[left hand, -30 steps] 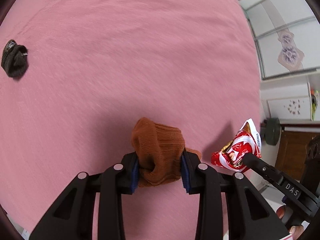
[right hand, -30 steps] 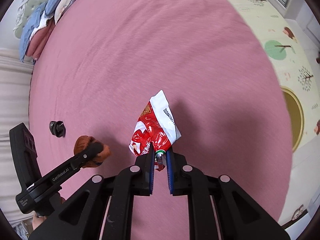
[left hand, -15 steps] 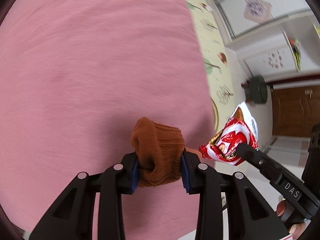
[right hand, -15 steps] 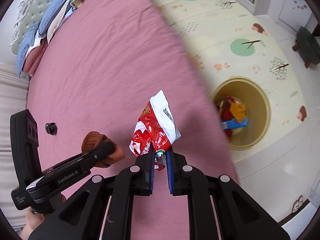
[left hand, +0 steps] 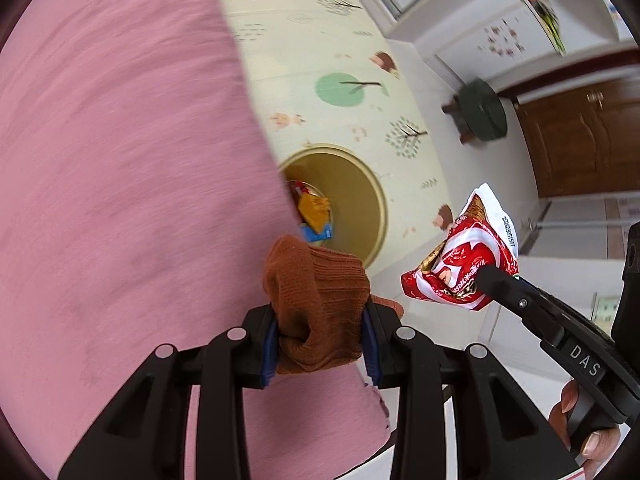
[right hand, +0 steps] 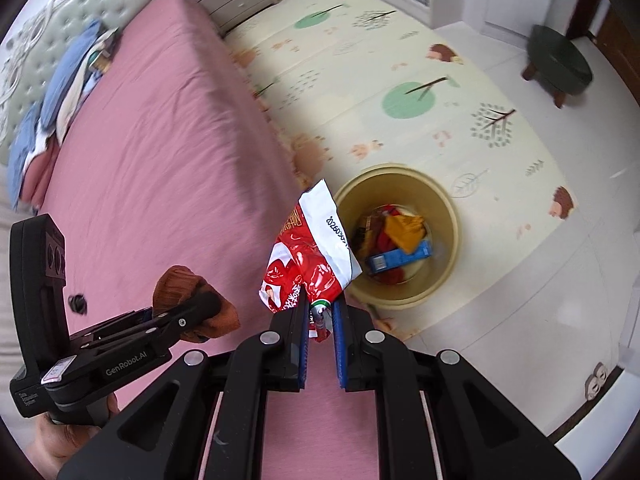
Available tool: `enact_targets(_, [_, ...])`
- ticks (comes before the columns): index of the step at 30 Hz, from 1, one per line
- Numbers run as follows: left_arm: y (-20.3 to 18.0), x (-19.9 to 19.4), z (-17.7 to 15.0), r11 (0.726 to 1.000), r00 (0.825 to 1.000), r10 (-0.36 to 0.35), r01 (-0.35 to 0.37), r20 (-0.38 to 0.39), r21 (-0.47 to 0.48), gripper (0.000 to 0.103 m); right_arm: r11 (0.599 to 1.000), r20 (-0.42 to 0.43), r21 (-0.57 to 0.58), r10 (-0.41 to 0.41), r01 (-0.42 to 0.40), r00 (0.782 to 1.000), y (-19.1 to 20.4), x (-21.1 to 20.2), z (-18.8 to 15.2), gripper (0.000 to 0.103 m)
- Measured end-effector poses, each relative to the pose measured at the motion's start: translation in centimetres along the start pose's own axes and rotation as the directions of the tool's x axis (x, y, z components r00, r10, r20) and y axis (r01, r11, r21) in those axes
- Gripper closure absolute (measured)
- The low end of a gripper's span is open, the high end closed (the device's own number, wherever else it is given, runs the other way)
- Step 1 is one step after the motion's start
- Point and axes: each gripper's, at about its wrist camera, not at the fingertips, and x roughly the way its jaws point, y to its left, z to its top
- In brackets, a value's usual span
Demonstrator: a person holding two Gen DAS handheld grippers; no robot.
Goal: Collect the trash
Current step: 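Carry the orange sock and red wrapper to the gold bin and release both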
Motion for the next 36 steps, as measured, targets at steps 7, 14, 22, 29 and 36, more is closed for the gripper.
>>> enact_targets(7, [-5.2,2.7,2.5,0.994,1.000,-0.001,0.004,-0.028,0.107,0.069,0.999,0.036,0.034,-0.032,0.031,0.999,-3.1,-0.8,1.9,0.092])
enact_targets(14, [-7.8,3.1,3.7,0.979,0.999,-0.038,0.043,-0.030,0.201,0.057,0.998,0.061,0.023,-0.062,0.061,0.996,-4.1,-1.3,3.6,0.089])
enact_targets(22, [-8.6,2.6,3.6,0.973,0.999,-0.030,0.037,-0.032,0.227,0.011,0.997,0.101,0.049,-0.064,0.060,0.993,-4.3,-2.6,4.4,0.059])
enact_targets(29, [-8.5,1.5,2.8,0.968,0.999,-0.049,0.051,-0.014,0.244,0.011,0.998,0.099,0.037,-0.061,0.058,0.993,-3.2,-3.2,4.1,0.058])
enact_targets(36, [-5.9,-0.6,2.0,0.979,0.998,-0.050,0.044,0.025,0.200,0.011,0.999,0.109,-0.001,-0.045,0.046,0.993,-0.1,-4.0,2.9,0.053])
